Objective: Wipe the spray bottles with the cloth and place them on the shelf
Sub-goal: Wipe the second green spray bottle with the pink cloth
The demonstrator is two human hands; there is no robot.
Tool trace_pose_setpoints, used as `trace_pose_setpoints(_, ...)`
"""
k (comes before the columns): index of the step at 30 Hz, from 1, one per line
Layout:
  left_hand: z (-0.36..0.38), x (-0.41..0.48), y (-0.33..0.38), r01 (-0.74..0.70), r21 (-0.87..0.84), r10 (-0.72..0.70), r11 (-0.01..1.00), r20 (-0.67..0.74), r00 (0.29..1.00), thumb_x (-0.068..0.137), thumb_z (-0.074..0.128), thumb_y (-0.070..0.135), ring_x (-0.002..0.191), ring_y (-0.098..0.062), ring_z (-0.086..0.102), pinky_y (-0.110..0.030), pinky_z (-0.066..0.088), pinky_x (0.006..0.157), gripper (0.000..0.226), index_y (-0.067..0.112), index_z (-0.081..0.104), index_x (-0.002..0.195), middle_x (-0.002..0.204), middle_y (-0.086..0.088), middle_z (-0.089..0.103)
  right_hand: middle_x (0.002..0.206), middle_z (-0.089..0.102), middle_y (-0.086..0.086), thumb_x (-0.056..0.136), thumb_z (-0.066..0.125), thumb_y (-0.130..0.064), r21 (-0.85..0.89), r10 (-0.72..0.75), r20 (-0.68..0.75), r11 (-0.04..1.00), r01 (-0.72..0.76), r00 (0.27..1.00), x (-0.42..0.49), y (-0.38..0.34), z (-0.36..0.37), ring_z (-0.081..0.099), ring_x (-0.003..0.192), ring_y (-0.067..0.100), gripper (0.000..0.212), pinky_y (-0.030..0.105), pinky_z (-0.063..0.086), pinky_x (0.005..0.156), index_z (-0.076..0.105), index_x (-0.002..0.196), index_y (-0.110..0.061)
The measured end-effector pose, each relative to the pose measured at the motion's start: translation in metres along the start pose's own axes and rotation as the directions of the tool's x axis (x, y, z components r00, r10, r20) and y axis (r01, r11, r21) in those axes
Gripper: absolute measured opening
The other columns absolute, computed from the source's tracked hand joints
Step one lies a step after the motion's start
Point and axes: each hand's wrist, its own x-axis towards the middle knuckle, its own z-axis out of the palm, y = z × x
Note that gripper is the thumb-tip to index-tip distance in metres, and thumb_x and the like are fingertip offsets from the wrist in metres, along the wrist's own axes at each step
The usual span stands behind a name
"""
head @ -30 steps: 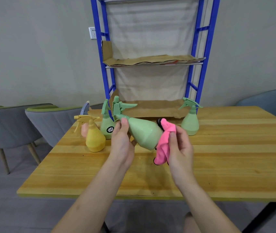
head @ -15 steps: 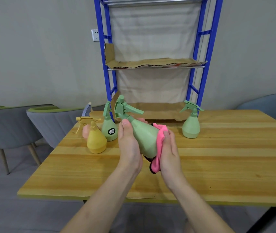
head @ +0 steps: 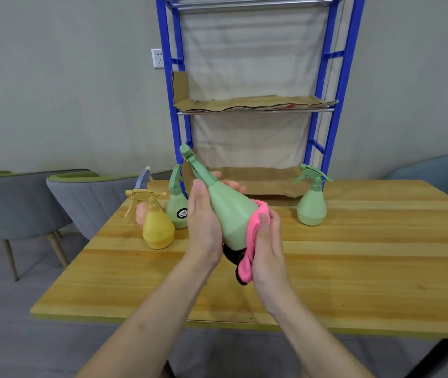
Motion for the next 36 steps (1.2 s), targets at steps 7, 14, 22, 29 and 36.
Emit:
trace_pose_setpoints(7,0.002,-0.002,-0.009,0.050,0.315,-0.035,0.948,-0.053,0.998,0.110,0.033,0.052,0.120,0.008,0.059,-0.016,0.047,0.106,0.051,0.019,0.048,0.146,0.139,0.008,0.061,0.159,0.036,-0.002,0.108,0.038,-0.057,-0.447,-0.460,-0.005,0.795,0.409,0.888,0.011,0.017,-0.014,0.038,0.147,0.010,0.062,0.017,0.033,0.116,0.030,0.157,-0.019)
trace_pose_setpoints(14,0.008,-0.012,-0.007,0.143,0.152,-0.129,0.978,-0.093,0.987,0.095,0.058,0.067,0.122,-0.022,0.068,-0.051,0.053,0.108,0.067,0.022,0.052,0.144,0.135,-0.007,0.067,0.145,0.051,0.009,0.104,0.039,-0.068,-0.374,-0.369,0.010,0.861,0.346,0.929,0.007,0.021,-0.010,0.055,0.126,0.023,0.062,0.054,0.047,0.111,0.036,0.156,-0.035)
trace_pose_setpoints(22,-0.002,-0.008,-0.007,0.034,0.361,-0.069,0.932,0.086,0.994,0.103,0.040,0.065,0.130,-0.017,0.060,-0.048,0.046,0.116,0.063,0.020,0.046,0.147,0.138,-0.003,0.062,0.131,0.063,-0.011,0.096,0.037,-0.072,0.014,0.068,-0.091,0.998,-0.067,0.993,0.008,0.010,-0.004,0.066,0.110,-0.003,0.048,0.028,0.059,0.093,0.050,0.136,-0.048)
trace_pose_setpoints(29,0.001,-0.005,-0.003,0.314,0.146,-0.309,0.938,-0.052,0.949,0.106,0.047,0.053,0.113,-0.030,0.073,-0.053,0.055,0.105,0.049,0.012,0.064,0.127,0.123,-0.016,0.073,0.161,0.030,0.009,0.110,0.043,-0.048,-0.598,-0.596,0.126,0.592,0.540,0.793,0.014,0.035,-0.022,0.034,0.150,0.027,0.059,0.041,0.031,0.124,0.031,0.155,-0.010)
trace_pose_setpoints(36,-0.003,-0.008,-0.001,0.186,0.133,-0.188,0.973,-0.001,0.982,0.103,0.054,0.054,0.118,-0.037,0.068,-0.057,0.054,0.105,0.052,0.012,0.057,0.133,0.129,-0.023,0.067,0.133,0.061,-0.005,0.102,0.040,-0.068,-0.107,-0.043,-0.068,0.994,0.036,0.997,0.006,0.005,-0.002,0.067,0.115,0.018,0.042,0.043,0.060,0.095,0.045,0.141,-0.051)
